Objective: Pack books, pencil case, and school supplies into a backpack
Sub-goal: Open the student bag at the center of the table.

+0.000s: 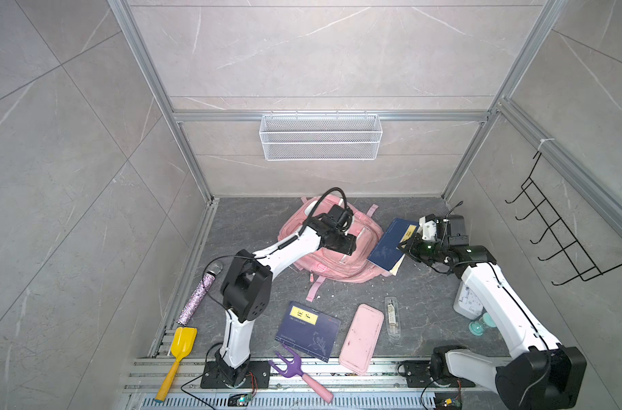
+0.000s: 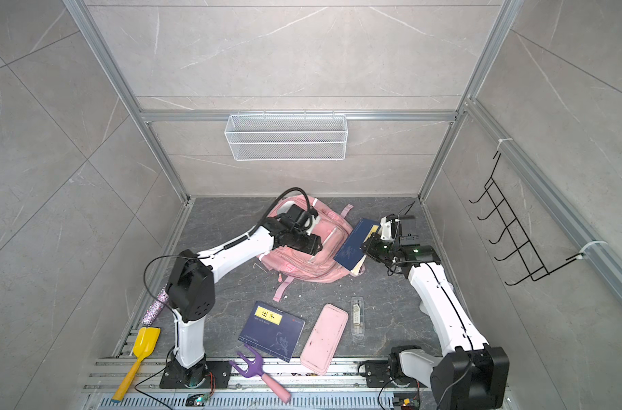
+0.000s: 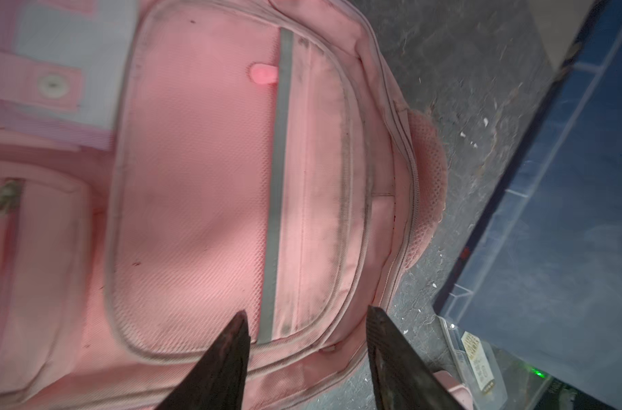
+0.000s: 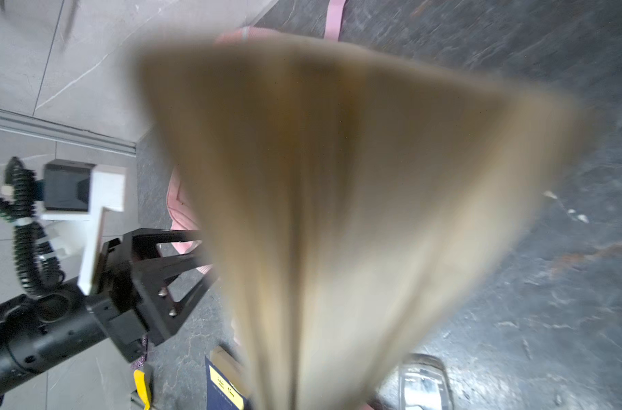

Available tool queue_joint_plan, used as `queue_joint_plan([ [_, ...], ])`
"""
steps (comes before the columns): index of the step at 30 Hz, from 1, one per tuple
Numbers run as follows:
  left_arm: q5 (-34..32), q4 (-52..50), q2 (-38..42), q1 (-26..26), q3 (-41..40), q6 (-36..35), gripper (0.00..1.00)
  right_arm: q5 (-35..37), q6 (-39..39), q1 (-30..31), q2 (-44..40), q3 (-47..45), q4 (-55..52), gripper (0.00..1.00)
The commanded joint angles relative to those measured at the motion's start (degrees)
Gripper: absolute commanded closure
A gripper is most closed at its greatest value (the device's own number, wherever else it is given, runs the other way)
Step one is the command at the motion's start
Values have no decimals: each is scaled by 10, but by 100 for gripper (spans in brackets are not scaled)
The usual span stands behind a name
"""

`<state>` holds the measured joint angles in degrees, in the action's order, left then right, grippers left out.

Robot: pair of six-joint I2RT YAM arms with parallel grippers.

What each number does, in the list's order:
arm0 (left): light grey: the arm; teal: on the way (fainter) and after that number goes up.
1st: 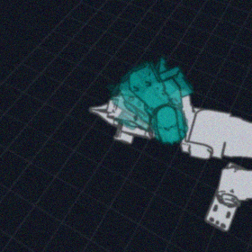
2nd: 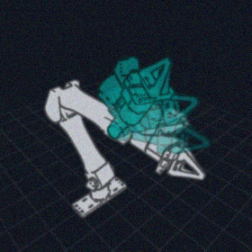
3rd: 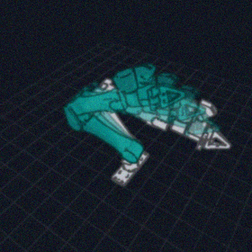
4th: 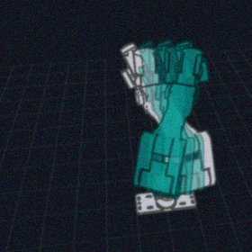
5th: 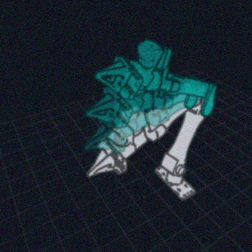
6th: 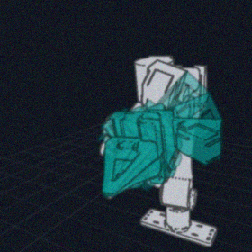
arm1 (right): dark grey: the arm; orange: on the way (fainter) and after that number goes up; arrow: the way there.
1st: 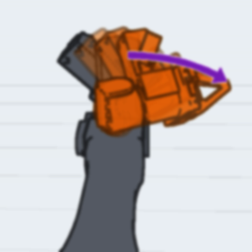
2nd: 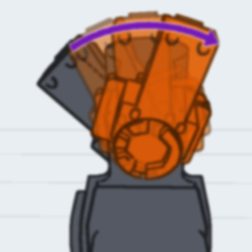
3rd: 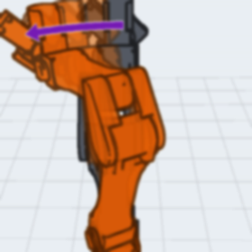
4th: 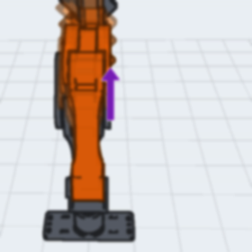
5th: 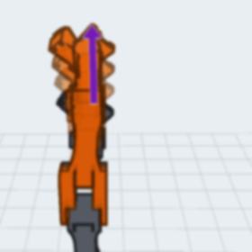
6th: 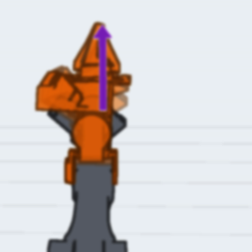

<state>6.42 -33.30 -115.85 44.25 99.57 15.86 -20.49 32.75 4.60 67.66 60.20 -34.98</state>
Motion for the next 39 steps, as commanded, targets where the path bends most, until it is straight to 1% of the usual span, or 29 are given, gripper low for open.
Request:
queue_joint_plan([
  [1,-95,-95,-61,31,92,-45,46,72,-11,-12,-35,-12,-41,100],
  [4,-148,-129,-117,58,160,-61,47,119,-13,-21,-61,-10,-66,100],
  [6,-181,-148,-148,72,200,-70,47,135,-17,-21,-77,-7,-74,100],
  [10,-260,-178,-206,93,262,-81,48,127,-18,-22,-81,-3,-85,100],
  [11,-283,-181,-215,96,269,-84,48,123,-18,-23,-82,-3,-85,100],
  [13,-306,-180,-221,97,272,-84,49,122,-16,-23,-86,-6,-84,100],
  [17,-301,-180,-234,97,274,-91,52,113,-16,-23,-90,-6,-81,100],
  [19,-301,-189,-239,97,277,-91,58,99,-16,-23,-88,-4,-79,100],
  [20,-304,-192,-239,97,276,-90,64,92,-16,-23,-87,-5,-75,100],
  [23,-307,-195,-225,97,273,-89,93,64,-18,-23,-80,-3,-65,100],
  [24,-304,-194,-215,96,272,-92,100,55,-18,-23,-77,-3,-61,100],
  [27,-306,-195,-183,95,272,-96,100,44,-11,-23,-74,-8,-45,100],
  [28,-307,-192,-158,95,270,-97,100,40,-10,-23,-73,-9,-42,100],
  [33,-294,-187,-95,79,265,-96,100,16,3,-22,-61,-14,-19,100],
  [36,-272,-179,-63,64,254,-88,100,5,11,-22,-59,-23,-4,100],
  [39,-233,-158,-29,42,231,-73,100,-12,22,-21,-56,-39,17,100],
])
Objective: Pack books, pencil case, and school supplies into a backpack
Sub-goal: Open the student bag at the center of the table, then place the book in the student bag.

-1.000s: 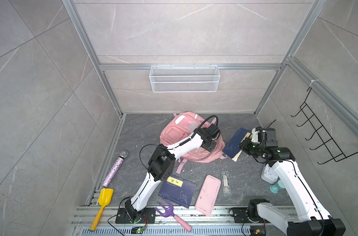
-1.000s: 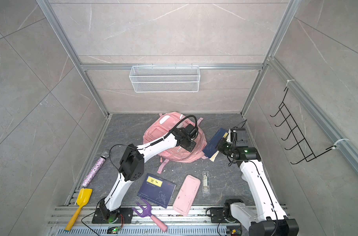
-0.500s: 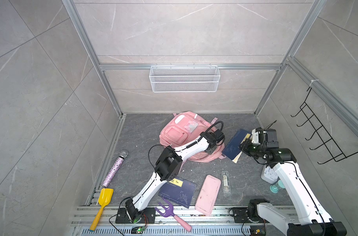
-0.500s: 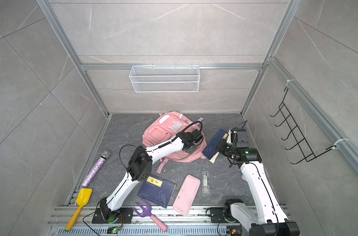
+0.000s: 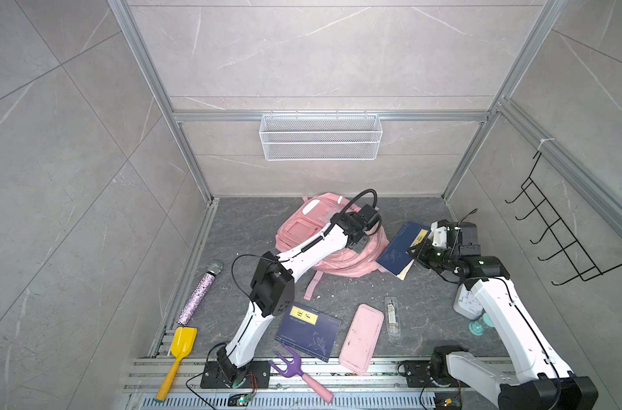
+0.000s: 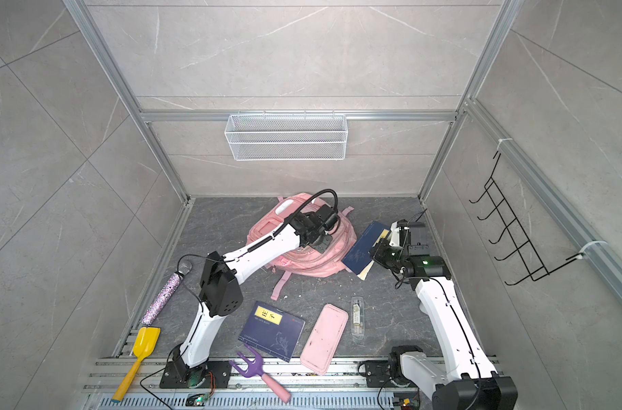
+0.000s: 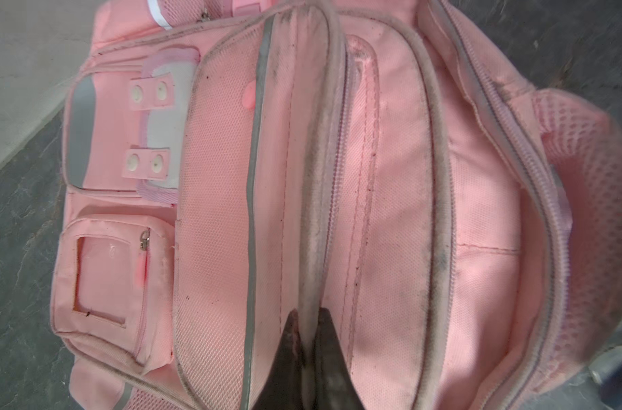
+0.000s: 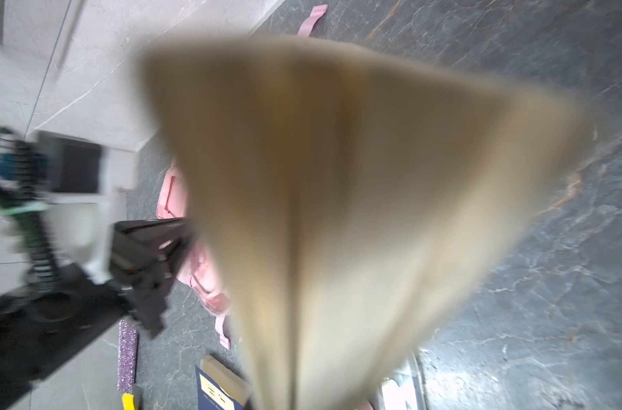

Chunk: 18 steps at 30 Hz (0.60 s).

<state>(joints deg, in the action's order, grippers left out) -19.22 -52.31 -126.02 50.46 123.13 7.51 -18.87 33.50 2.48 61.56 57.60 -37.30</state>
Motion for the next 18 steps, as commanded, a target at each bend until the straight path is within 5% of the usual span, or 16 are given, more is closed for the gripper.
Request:
queue_joint_plan([
  [1,38,42,83,-27,-16,18,100,-35,19,0,7,-18,48,100],
  [10,206,143,177,-104,-136,89,100,-68,48,12,19,-34,96,100],
  [18,291,172,201,-138,-137,126,100,-86,94,65,71,-41,179,100],
])
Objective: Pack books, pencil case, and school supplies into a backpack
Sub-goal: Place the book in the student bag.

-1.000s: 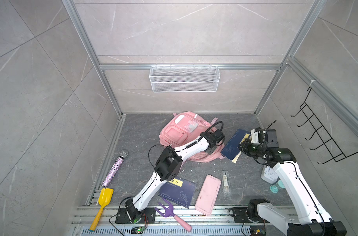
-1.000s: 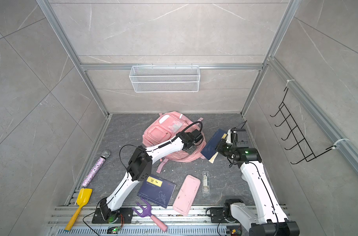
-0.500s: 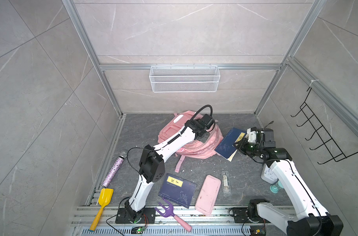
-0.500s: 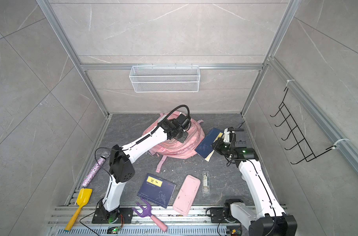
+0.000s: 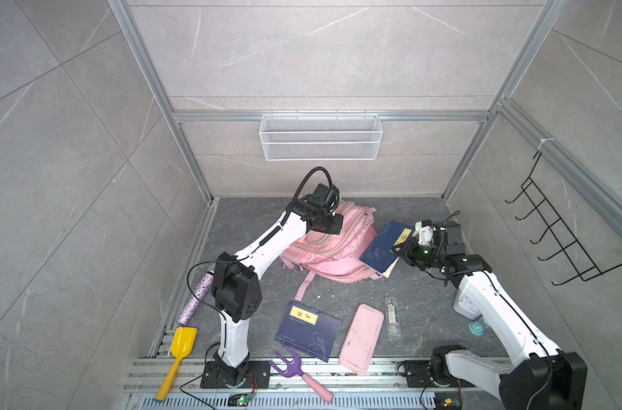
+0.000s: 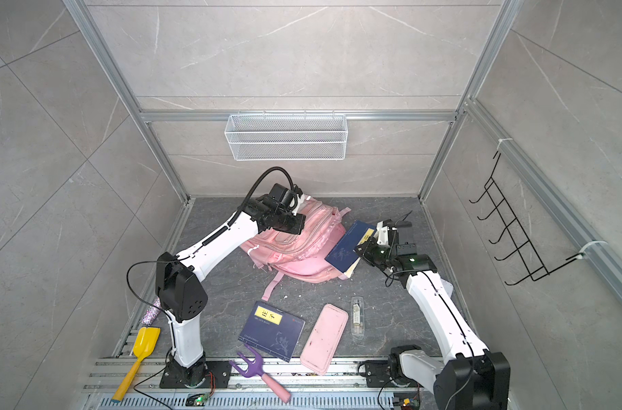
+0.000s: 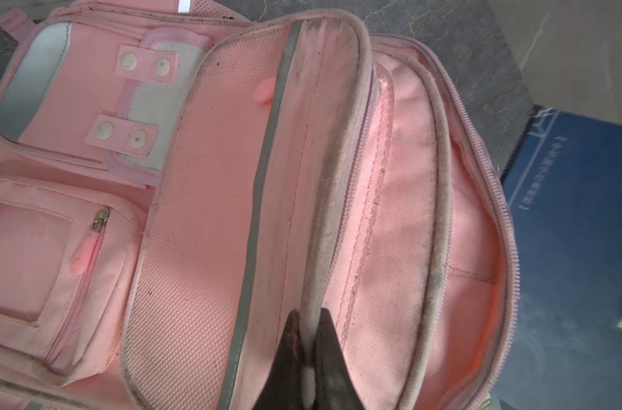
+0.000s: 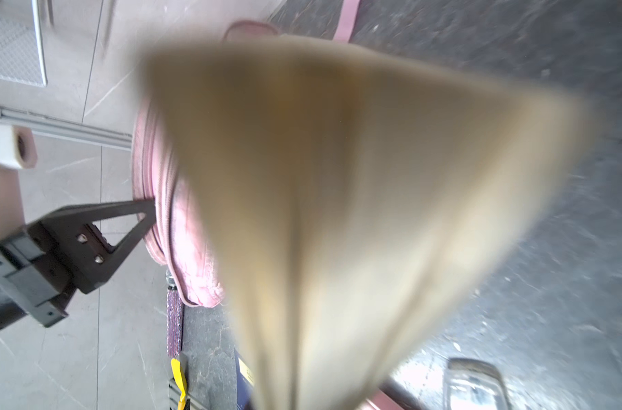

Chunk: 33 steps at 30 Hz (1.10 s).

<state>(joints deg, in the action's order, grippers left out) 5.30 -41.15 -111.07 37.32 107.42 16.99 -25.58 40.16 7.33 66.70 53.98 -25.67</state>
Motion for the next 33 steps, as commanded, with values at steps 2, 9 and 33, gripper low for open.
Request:
queue_joint_plan([
  [2,61,62,57,-12,23,41,100,-26,45,31,42,-3,103,100],
  [9,117,89,73,-36,14,83,100,-59,116,67,142,12,246,100],
  [33,202,159,107,-82,-32,148,100,-148,239,156,501,223,453,100],
])
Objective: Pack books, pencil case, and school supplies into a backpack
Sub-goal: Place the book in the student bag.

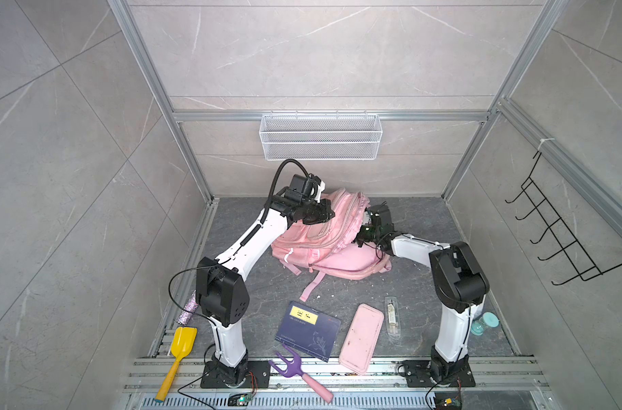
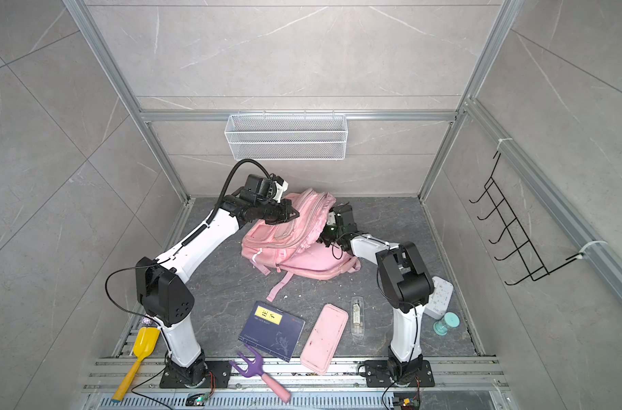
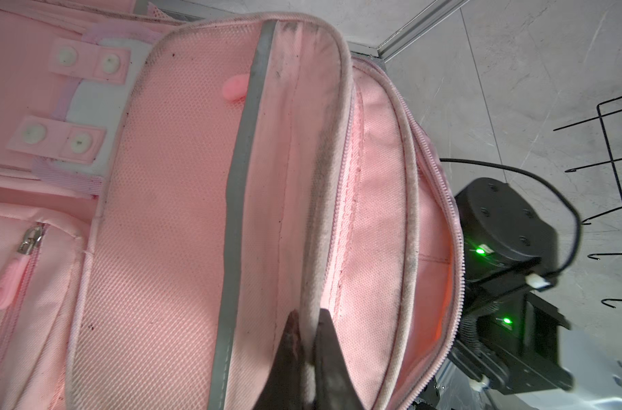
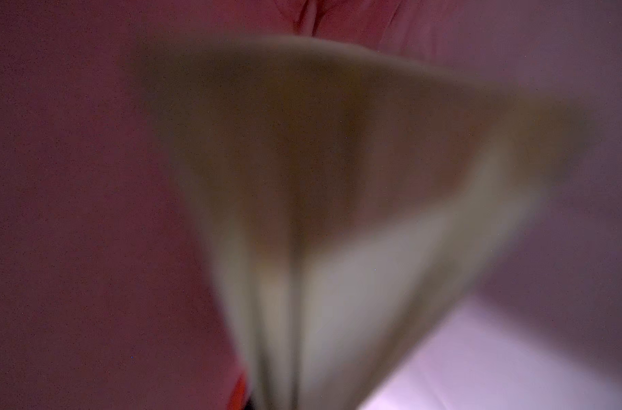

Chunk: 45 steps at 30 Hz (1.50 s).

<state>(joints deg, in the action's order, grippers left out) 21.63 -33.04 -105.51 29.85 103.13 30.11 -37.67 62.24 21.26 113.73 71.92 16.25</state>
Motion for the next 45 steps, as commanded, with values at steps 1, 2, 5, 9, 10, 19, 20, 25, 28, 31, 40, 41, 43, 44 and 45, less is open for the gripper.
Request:
queue_joint_plan([
  [1,44,80,51,-8,11,20,100,-27,20,20,43,55,34,100],
  [2,48,80,51,-9,10,21,100,-27,21,23,58,66,34,100],
  [5,50,81,53,-9,3,22,100,-24,32,28,90,91,45,100],
  [9,49,88,61,-13,-13,26,100,-28,28,31,131,133,12,85],
  [10,49,89,63,-15,-15,26,100,-28,23,31,137,139,-5,76],
  [19,50,91,71,-29,-38,21,100,-28,-43,31,100,124,-77,29],
  [20,49,90,71,-29,-39,20,100,-27,-51,31,92,120,-87,27],
  [25,47,84,67,-30,-38,17,100,-4,-113,21,55,110,-162,19],
  [28,47,78,67,-30,-35,14,100,-6,-129,7,41,102,-183,18],
  [31,40,79,69,-30,-40,10,100,-9,-140,-6,25,89,-198,18],
  [40,21,66,50,-29,-52,-6,100,69,-210,-14,-82,-4,-276,25],
  [41,13,63,48,-28,-56,-11,100,88,-220,-15,-103,-20,-290,26],
  [43,2,60,42,-24,-64,-23,100,122,-239,-15,-142,-55,-302,26],
  [44,-1,59,38,-22,-69,-27,100,136,-245,-15,-160,-73,-305,25],
  [45,-4,59,34,-21,-73,-30,100,145,-251,-16,-174,-86,-311,26],
])
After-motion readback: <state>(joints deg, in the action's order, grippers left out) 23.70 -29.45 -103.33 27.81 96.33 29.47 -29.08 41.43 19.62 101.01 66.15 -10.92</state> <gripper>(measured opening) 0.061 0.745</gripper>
